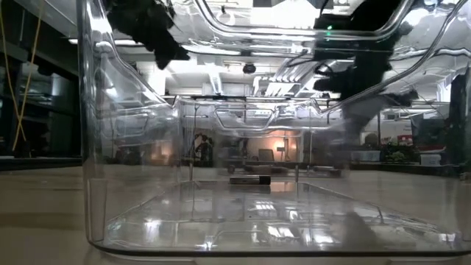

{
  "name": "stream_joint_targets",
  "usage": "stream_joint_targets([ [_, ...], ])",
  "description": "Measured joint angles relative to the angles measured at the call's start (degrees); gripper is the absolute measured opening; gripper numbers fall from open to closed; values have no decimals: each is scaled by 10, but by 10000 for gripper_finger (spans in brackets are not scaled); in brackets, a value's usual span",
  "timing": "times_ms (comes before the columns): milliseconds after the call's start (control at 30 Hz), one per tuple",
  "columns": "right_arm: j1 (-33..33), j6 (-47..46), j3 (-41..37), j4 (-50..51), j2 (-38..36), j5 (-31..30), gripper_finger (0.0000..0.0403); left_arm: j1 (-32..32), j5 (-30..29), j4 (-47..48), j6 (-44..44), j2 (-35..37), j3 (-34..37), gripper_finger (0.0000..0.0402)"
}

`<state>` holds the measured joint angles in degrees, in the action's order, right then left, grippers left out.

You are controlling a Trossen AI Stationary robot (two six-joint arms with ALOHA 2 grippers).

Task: Sort batteries
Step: Adjust the top transparent bin, then put the silver battery into the bottom transparent bin

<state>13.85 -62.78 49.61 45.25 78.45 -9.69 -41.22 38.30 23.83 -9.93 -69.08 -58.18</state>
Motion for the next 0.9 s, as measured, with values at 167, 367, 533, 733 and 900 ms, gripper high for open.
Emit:
stream_joint_targets([
  [167, 12, 43, 5, -141, 47, 31, 24, -37, -2, -66, 92, 77, 110, 83],
  [367, 62, 119, 66, -61, 63, -44, 63, -46, -3, -78, 164, 135, 178, 78],
  [533, 140, 250, 58, -99, 74, -16, 119, -45, -5, -86, 191, 151, 185, 78],
  [733, 211, 361, 56, -136, 146, 14, 190, -45, -5, -107, 235, 155, 185, 78],
  [900, 218, 444, 56, -163, 220, 48, 199, -44, -5, -122, 260, 155, 185, 78],
])
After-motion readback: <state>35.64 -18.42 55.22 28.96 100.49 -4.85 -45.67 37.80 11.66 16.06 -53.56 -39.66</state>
